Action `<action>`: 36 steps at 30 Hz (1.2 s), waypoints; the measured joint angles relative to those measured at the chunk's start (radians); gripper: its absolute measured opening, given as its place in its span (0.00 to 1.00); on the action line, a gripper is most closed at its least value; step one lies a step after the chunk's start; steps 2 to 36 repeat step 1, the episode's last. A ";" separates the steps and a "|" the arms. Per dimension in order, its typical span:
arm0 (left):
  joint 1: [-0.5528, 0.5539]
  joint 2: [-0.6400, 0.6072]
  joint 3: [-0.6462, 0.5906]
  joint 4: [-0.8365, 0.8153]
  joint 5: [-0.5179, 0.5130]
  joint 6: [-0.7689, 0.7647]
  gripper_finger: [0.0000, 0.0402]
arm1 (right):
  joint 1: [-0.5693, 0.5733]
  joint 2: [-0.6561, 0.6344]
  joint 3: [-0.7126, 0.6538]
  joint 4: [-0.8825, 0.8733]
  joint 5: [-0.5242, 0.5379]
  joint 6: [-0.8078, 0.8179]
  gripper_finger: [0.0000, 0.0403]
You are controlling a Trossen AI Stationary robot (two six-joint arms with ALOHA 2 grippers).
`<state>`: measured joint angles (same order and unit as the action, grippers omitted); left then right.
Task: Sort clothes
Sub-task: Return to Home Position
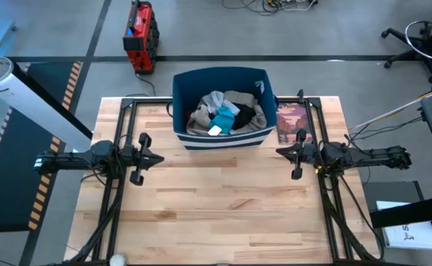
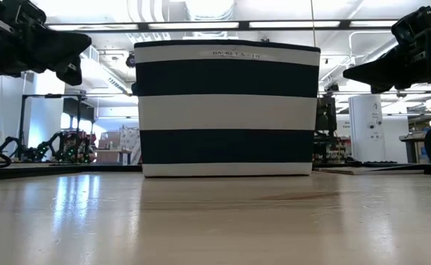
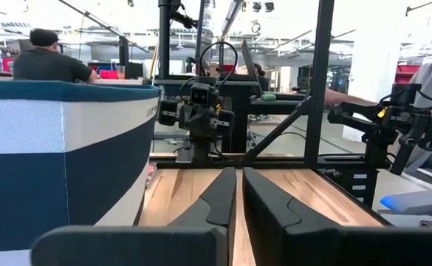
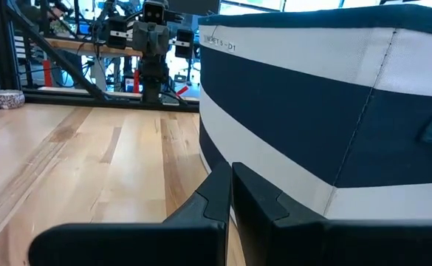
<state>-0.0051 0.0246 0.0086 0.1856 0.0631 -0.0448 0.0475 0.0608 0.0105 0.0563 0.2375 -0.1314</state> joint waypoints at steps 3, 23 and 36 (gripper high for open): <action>0.000 0.000 0.000 0.000 0.000 -0.002 0.03 | 0.000 0.000 0.000 0.000 0.000 0.000 0.00; 0.000 0.000 0.000 0.000 0.000 -0.002 0.03 | 0.000 0.000 0.000 0.000 0.000 0.000 0.00; 0.000 0.000 0.000 0.000 0.000 -0.002 0.03 | 0.000 0.000 0.000 0.000 0.000 0.000 0.00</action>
